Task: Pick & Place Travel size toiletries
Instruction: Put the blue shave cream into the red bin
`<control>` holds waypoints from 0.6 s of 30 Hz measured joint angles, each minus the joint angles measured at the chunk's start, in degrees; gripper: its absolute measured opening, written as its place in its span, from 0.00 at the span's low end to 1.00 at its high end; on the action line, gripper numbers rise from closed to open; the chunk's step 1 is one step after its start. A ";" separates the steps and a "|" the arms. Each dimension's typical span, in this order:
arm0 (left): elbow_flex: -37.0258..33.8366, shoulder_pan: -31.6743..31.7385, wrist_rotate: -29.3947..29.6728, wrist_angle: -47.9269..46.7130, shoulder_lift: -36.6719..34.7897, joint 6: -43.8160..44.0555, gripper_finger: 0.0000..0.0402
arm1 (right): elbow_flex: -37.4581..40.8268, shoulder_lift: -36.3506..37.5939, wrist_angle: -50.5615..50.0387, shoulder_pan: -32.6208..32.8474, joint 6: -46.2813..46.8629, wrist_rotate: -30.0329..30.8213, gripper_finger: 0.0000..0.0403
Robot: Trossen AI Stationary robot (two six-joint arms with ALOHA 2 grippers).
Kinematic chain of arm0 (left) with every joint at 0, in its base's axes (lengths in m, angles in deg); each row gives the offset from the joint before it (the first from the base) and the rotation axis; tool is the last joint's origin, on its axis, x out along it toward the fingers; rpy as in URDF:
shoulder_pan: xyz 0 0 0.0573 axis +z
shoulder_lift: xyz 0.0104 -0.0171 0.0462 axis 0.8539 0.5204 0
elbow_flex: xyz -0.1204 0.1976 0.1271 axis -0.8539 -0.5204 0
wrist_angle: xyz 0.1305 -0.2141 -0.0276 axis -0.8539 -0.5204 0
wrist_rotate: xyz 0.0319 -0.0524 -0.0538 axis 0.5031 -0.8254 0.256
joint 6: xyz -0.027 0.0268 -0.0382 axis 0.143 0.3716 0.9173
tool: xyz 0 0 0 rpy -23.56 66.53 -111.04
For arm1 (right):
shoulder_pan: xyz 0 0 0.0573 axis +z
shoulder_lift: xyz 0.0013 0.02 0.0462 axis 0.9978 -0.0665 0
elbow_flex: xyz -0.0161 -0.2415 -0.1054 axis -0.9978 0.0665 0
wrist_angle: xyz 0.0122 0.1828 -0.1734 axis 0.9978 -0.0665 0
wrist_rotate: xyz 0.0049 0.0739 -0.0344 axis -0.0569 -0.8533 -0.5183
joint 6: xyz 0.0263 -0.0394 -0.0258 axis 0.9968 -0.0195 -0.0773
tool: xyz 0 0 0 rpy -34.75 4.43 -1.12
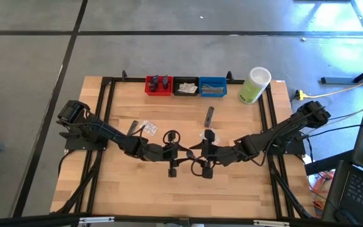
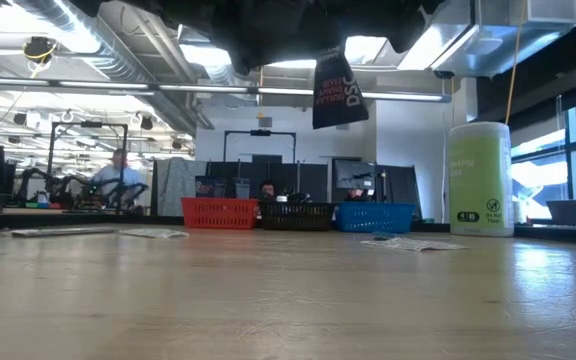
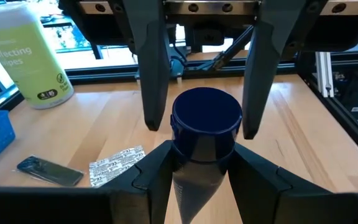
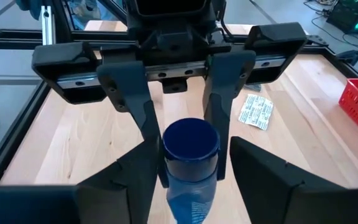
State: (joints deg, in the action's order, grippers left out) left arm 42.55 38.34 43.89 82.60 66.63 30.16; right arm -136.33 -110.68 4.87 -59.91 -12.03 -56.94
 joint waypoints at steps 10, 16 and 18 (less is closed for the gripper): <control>0.00 0.00 -0.02 1.50 0.00 -1.38 0.36 | 0.00 0.00 0.11 -0.17 -0.63 0.02 0.40; 0.00 0.00 0.03 1.43 0.00 -1.46 0.36 | 0.00 0.00 0.11 -0.57 -0.78 -0.28 0.34; 0.00 0.00 0.02 1.38 0.00 -1.51 0.36 | 0.00 0.00 0.11 -0.59 -0.76 -0.39 0.34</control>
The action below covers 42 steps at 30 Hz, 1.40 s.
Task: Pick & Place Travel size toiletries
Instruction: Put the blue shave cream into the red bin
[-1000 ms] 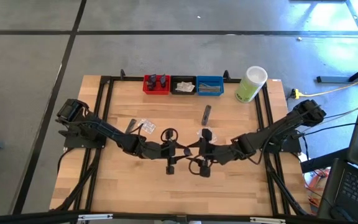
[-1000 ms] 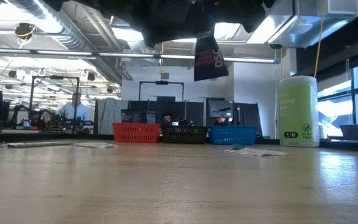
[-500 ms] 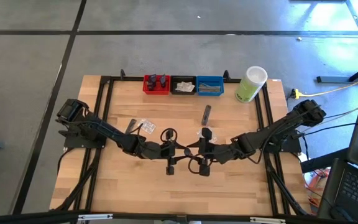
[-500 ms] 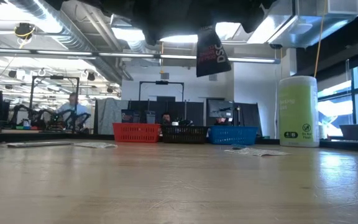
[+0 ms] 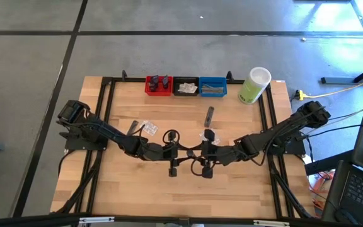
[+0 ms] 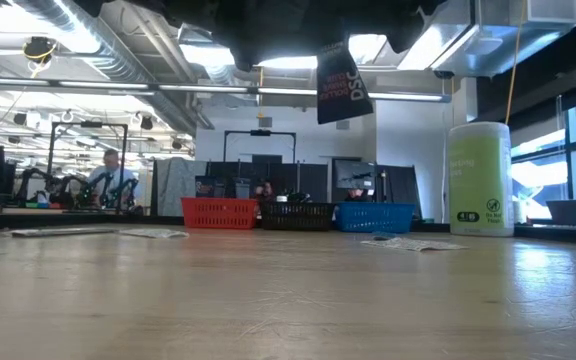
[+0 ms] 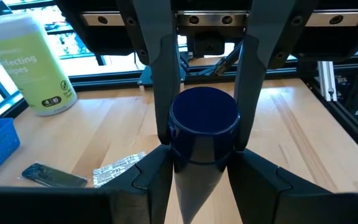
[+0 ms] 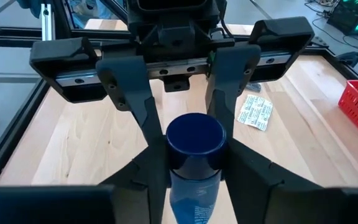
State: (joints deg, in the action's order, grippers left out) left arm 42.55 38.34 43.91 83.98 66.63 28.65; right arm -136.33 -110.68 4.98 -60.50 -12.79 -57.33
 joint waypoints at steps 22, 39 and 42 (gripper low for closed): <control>0.04 -0.09 -5.10 -4.21 -0.02 0.02 0.37 | 0.07 -0.06 2.40 -0.04 -1.33 -1.79 0.37; -2.32 -3.68 -6.40 -21.37 0.00 9.94 0.39 | 0.00 6.25 -1.98 2.37 1.70 -6.12 0.36; -6.11 -5.88 -2.11 -11.15 0.00 9.57 0.38 | 0.00 7.54 -1.80 3.34 1.42 -5.45 0.34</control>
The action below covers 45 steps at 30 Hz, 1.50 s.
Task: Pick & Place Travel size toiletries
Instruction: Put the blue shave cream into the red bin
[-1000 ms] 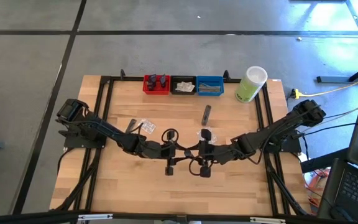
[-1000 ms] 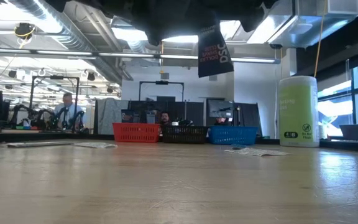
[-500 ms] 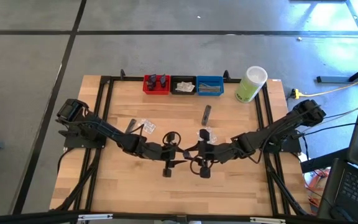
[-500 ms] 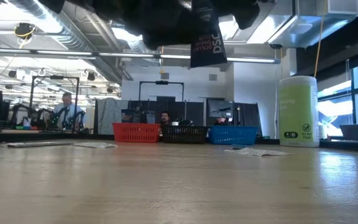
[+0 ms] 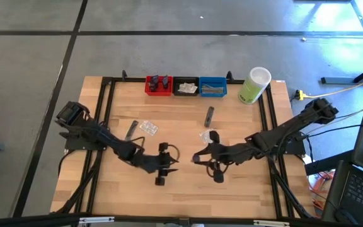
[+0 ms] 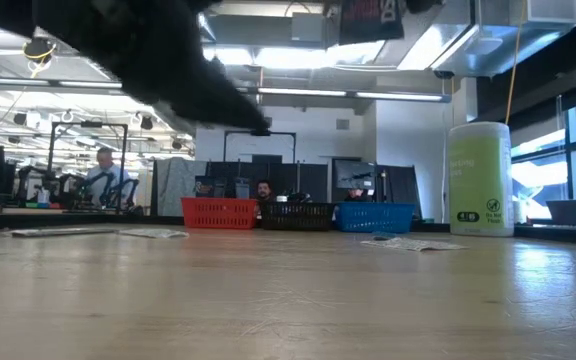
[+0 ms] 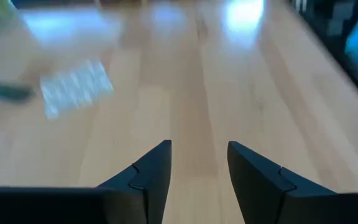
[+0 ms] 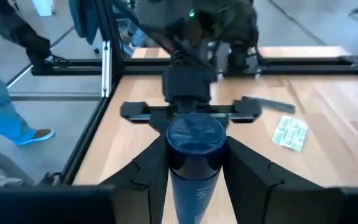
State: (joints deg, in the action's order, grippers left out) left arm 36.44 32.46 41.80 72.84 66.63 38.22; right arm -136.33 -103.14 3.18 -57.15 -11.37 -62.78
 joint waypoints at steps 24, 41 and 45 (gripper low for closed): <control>-11.71 2.64 -3.77 63.99 -0.02 -21.97 0.37 | 0.00 0.67 25.71 0.80 -22.24 -0.47 0.38; -7.70 5.71 -11.38 64.95 -0.02 -23.54 0.36 | 0.00 0.67 32.59 0.63 -29.96 -0.47 0.38; -7.70 6.40 -11.99 68.02 -0.02 -23.72 0.36 | 0.00 0.67 33.36 -0.35 -30.47 -0.51 0.38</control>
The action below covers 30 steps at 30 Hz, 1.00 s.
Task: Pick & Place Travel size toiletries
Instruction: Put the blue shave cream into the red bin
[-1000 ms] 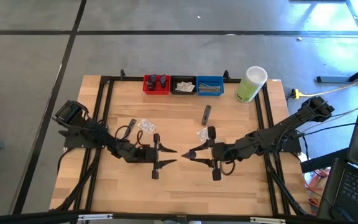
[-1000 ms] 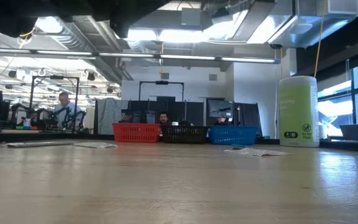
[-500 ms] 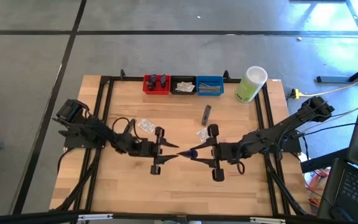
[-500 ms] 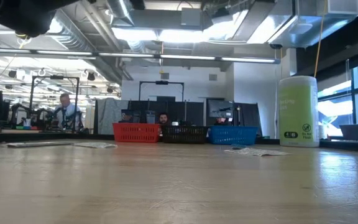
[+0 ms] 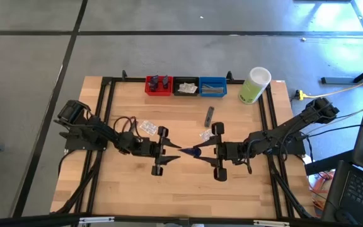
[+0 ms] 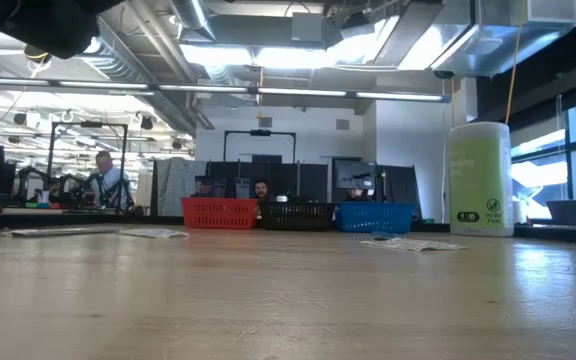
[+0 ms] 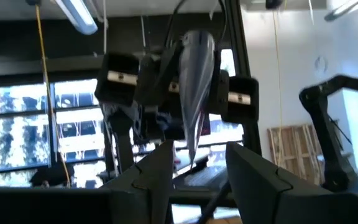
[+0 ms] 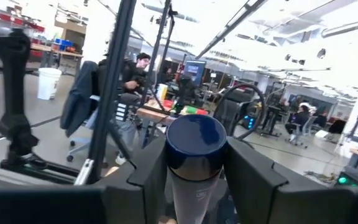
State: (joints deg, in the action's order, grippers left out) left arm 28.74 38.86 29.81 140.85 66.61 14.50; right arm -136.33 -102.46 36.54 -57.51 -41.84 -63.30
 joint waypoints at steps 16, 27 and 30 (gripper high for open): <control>3.10 4.23 -6.79 -0.37 0.00 2.15 0.36 | 0.00 0.00 3.00 -1.87 -2.29 -2.51 0.39; 3.10 4.54 -6.42 -2.94 0.00 3.47 0.36 | 0.01 0.00 5.19 -1.85 -3.67 -2.56 0.36; 3.10 5.00 -6.24 -3.89 0.00 4.23 0.36 | 0.00 0.00 5.31 -1.90 -3.50 -2.56 0.37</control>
State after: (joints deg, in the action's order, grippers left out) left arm 31.84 43.85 23.56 136.97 66.61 18.74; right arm -136.33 -102.46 41.85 -59.41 -45.34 -65.86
